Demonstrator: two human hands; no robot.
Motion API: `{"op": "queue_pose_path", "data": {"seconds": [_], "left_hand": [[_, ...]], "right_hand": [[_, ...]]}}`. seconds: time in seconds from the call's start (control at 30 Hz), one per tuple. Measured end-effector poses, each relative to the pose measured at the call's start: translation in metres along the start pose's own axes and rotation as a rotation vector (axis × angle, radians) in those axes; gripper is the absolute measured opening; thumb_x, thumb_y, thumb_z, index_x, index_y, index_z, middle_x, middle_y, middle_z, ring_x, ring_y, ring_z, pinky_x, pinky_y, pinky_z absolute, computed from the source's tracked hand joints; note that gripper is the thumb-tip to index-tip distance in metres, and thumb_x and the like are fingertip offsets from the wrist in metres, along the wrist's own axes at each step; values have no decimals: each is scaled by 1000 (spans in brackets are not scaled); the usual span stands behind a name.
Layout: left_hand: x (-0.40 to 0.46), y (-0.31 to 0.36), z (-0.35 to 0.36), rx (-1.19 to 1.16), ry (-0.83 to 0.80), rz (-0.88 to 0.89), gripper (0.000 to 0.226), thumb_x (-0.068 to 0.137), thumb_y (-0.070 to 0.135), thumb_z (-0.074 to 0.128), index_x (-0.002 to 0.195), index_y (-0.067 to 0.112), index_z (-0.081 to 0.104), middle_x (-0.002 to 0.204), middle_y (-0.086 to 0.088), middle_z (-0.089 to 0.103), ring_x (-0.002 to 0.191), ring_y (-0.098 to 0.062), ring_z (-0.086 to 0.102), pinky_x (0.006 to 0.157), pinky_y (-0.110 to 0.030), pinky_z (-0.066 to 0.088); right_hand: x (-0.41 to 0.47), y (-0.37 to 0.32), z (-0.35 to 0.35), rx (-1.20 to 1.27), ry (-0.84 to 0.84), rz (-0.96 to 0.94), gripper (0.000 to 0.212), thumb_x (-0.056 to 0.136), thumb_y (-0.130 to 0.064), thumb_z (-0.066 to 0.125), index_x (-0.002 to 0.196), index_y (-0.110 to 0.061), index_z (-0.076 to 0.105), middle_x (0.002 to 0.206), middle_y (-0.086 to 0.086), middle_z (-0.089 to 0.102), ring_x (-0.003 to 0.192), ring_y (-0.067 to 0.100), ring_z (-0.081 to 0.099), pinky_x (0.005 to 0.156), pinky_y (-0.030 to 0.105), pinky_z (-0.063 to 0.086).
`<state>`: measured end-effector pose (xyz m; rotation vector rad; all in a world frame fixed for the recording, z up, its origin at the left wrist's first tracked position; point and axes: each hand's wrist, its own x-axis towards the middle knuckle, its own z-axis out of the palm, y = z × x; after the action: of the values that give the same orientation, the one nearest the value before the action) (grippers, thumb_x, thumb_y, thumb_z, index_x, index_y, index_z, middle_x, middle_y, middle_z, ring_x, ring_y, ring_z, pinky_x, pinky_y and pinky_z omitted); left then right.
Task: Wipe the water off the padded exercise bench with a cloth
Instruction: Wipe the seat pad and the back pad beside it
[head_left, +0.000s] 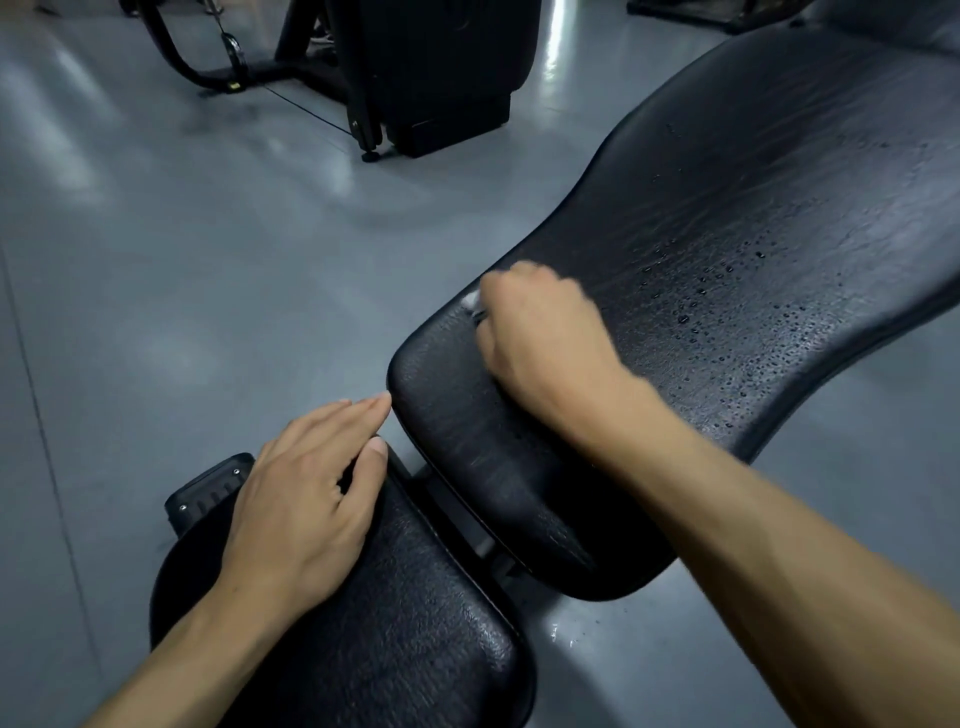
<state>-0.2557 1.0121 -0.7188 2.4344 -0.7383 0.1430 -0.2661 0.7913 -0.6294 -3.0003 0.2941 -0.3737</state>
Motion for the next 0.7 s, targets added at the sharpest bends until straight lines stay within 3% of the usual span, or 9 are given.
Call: {"op": "queue_pose_path", "data": {"seconds": [0.1,0.2,0.3,0.5,0.63,0.7], "left_hand": [[1,-1,1,4,-1,5,54,100,54,29,143,37,57,141,27,53,139,-4,45,116,-37,36],[1,-1,1,5,2,7,55,100,53,30,143,35,57,141,25,54,138,-5,46,115,-35,36],[0,-1,1,1,6,11,54,100,53,31,143,35,58,140,24,54,138,-5,46,115,-33,35],[1,0,1,-1,12,8,53,100,52,31,142,35,58,140,23,57,137,-4,46,115,-35,37],[1,0,1,8,17,15,52,100,52,31,142,35,58,138,29,51,137,-3,46,114,-35,37],[0,0,2,5,18,18,53,100,52,32,142,35,58,138,28,52,137,-4,46,115,-36,37]], "right_hand": [[-18,-13,6,19,-40,-136,16,98,-16,55,114,-13,59,115,10,55,96,39,63,69,38,34],[5,23,-3,11,28,10,19,100,-23,52,109,-10,62,101,10,52,87,38,55,70,36,32],[17,46,-9,40,109,99,19,99,-23,52,100,-8,64,100,14,61,75,33,45,68,34,32],[-21,8,7,109,-10,-149,19,97,-29,52,107,-15,61,108,9,60,96,39,60,71,40,37],[3,46,-7,101,73,-22,19,92,-31,57,100,-16,64,97,12,68,89,39,64,74,42,51],[9,60,-14,115,100,34,20,92,-33,57,101,-17,64,92,10,66,87,39,62,73,42,50]]}}
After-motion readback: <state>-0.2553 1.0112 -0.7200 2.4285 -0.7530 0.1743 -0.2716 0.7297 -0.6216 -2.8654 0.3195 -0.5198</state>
